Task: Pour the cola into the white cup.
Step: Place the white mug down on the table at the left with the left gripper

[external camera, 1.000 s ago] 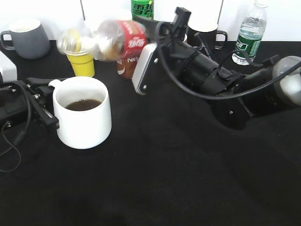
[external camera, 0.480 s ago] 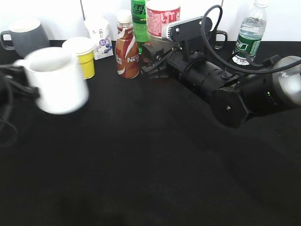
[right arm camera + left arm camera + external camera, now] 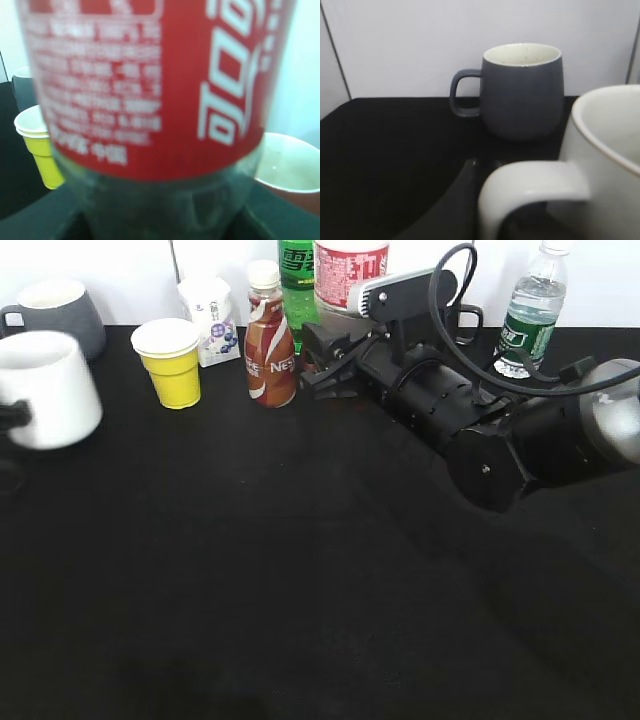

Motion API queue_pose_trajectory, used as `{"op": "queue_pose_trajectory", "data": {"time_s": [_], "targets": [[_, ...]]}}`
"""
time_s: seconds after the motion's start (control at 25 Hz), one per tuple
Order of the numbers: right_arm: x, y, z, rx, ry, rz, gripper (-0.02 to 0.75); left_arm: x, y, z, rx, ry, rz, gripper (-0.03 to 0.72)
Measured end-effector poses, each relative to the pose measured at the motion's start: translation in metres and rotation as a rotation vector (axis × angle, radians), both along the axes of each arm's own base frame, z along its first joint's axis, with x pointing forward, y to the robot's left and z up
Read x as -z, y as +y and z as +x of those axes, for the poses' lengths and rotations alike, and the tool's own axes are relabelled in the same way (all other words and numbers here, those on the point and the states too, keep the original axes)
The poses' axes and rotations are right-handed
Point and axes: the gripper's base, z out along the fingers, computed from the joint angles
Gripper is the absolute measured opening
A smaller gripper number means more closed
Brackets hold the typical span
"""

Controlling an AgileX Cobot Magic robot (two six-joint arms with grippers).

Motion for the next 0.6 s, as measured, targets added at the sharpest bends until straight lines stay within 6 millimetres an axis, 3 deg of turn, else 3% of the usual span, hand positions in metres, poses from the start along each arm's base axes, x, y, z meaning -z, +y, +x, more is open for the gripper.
{"op": "queue_pose_trajectory", "data": {"time_s": [0.2,0.28,0.44,0.6], "targets": [[0.000,-0.001,0.000,0.008,0.003,0.004,0.397,0.007,0.001,0.051,0.007,-0.073,0.005,0.049],[0.000,-0.001,0.001,0.012,0.005,0.007,0.397,0.010,-0.001,0.063,0.034,-0.090,0.013,0.049],[0.000,-0.001,0.001,0.013,0.005,0.008,0.397,0.027,-0.002,0.069,0.042,-0.064,-0.020,0.049],[0.000,-0.001,0.001,0.013,0.005,0.008,0.397,0.031,-0.002,0.074,0.042,-0.084,-0.032,0.055]]}}
